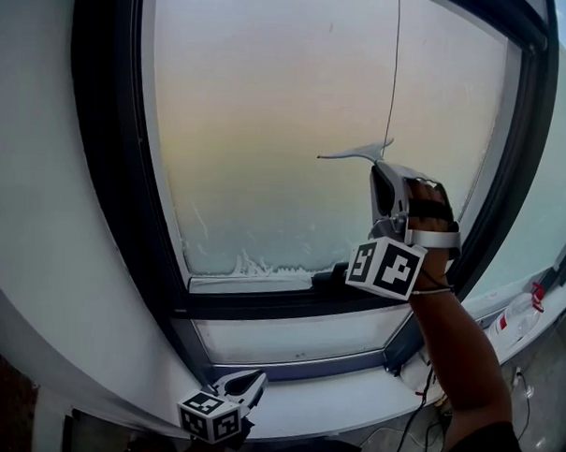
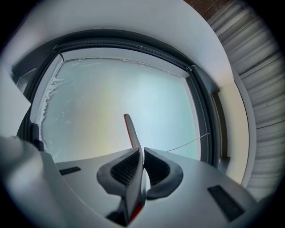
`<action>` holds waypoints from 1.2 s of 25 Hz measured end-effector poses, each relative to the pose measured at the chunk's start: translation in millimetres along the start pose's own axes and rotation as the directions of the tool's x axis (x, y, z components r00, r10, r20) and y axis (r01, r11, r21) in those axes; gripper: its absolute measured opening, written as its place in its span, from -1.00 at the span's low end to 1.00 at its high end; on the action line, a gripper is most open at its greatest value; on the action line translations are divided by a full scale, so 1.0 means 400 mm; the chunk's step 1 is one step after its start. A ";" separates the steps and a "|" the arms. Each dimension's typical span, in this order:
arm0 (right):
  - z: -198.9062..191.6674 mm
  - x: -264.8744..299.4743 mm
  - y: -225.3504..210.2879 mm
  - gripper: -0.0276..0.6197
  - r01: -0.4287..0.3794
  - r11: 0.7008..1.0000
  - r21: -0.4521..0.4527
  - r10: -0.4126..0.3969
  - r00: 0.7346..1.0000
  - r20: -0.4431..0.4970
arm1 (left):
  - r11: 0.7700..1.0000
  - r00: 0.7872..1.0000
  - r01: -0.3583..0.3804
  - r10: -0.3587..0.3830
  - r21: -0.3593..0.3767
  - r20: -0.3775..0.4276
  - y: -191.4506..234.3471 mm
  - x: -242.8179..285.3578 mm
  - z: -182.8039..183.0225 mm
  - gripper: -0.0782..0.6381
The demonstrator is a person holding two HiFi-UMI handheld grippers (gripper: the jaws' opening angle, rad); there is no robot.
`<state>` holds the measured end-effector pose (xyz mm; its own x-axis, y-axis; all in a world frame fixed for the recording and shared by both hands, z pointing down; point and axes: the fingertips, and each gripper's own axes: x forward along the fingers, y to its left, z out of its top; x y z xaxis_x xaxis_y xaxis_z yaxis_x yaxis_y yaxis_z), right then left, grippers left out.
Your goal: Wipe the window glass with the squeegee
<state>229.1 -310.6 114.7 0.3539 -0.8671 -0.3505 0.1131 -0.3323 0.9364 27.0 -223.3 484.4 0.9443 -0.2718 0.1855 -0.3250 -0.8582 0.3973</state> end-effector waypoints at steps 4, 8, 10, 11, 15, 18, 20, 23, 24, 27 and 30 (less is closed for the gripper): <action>-0.021 -0.026 0.082 -0.84 -0.046 0.999 0.014 0.047 0.999 -0.020 | 1.000 1.000 0.014 -0.014 -0.004 -0.028 -0.002 -0.003 -0.016 -0.78; -0.041 -0.049 0.155 -0.84 -0.081 0.996 0.046 0.083 0.996 -0.040 | 0.999 0.999 0.034 -0.034 -0.002 -0.041 -0.003 0.007 -0.023 -0.78; -0.049 -0.065 0.194 -0.84 -0.098 0.993 0.072 0.101 0.994 -0.046 | 0.999 0.999 0.035 -0.035 -0.006 -0.039 0.002 0.013 -0.026 -0.78; -0.052 -0.074 0.215 -0.84 -0.108 0.991 0.084 0.112 0.993 -0.048 | 0.999 0.999 0.033 -0.034 -0.010 -0.039 0.006 0.016 -0.029 -0.78; -0.058 -0.106 0.304 -0.84 -0.157 0.982 0.109 0.163 0.985 -0.050 | 0.999 0.998 0.037 -0.038 -0.022 -0.058 0.006 0.032 -0.039 -0.78; -0.060 -0.130 0.375 -0.84 -0.199 0.973 0.114 0.206 0.977 -0.050 | 0.999 0.996 0.043 -0.045 -0.025 -0.075 -0.001 0.038 -0.052 -0.78; -0.065 -0.146 0.417 -0.84 -0.228 0.966 0.123 0.236 0.970 -0.052 | 0.999 0.996 0.036 -0.038 -0.031 -0.078 0.002 0.039 -0.057 -0.78; -0.070 -0.162 0.475 -0.84 -0.267 0.954 0.138 0.276 0.960 -0.051 | 0.999 0.997 0.027 -0.030 -0.033 -0.076 0.012 0.044 -0.057 -0.78; -0.072 -0.170 0.497 -0.84 -0.284 0.948 0.142 0.293 0.955 -0.050 | 0.999 0.996 0.027 -0.030 -0.035 -0.078 0.014 0.045 -0.060 -0.78; -0.074 -0.194 0.563 -0.85 -0.337 0.929 0.153 0.348 0.936 -0.051 | 0.999 0.996 0.024 -0.027 -0.040 -0.085 0.020 0.043 -0.073 -0.78; -0.075 -0.209 0.607 -0.85 -0.367 0.918 0.152 0.378 0.924 -0.056 | 0.999 0.995 0.014 -0.018 -0.040 -0.094 0.027 0.034 -0.082 -0.78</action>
<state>254.7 -307.5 371.9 0.4217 -0.9062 0.0315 -0.1673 -0.0436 0.9849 34.7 -222.0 520.6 0.9410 -0.2141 0.2619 -0.3133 -0.8439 0.4356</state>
